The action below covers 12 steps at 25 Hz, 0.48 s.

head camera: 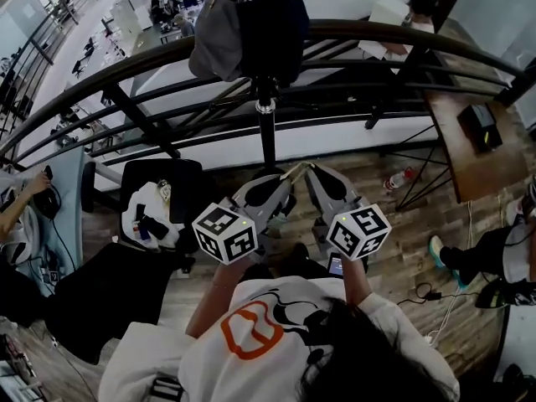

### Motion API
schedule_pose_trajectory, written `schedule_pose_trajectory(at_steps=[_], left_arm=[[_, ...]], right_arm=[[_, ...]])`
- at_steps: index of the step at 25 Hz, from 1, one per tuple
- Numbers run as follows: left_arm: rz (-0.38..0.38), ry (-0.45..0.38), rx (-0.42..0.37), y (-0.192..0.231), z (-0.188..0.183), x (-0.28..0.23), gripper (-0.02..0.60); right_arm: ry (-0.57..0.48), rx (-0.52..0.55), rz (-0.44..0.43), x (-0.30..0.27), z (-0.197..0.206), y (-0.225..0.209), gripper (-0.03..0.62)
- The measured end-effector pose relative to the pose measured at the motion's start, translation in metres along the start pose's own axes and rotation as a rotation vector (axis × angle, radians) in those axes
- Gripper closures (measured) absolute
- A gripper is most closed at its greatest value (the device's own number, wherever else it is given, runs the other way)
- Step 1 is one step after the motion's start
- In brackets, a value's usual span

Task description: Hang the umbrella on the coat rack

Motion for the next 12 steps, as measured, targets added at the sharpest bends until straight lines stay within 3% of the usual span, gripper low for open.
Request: schedule_pose_trajectory(at_steps=[8,12], left_arm=[[-0.057,0.023,-0.054,0.003,-0.006,-0.055,0.58],[-0.047,-0.031,-0.01,0.012,-0.006,-0.077,0.58]], right_arm=[[0.008,0.032,-0.041,-0.007,-0.028,-0.052,0.569],[0.01,0.057,-0.048,-0.013,-0.038,-0.075,0.568]])
Point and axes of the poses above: the fingertips, and each gripper's own axes: x backward along the fingers, y to its left, z out of its underside, the point moved 10 cm from there along x, backward along the fingers, and after that the axes turned 3 degrees about -x, right-handed, at the moved point
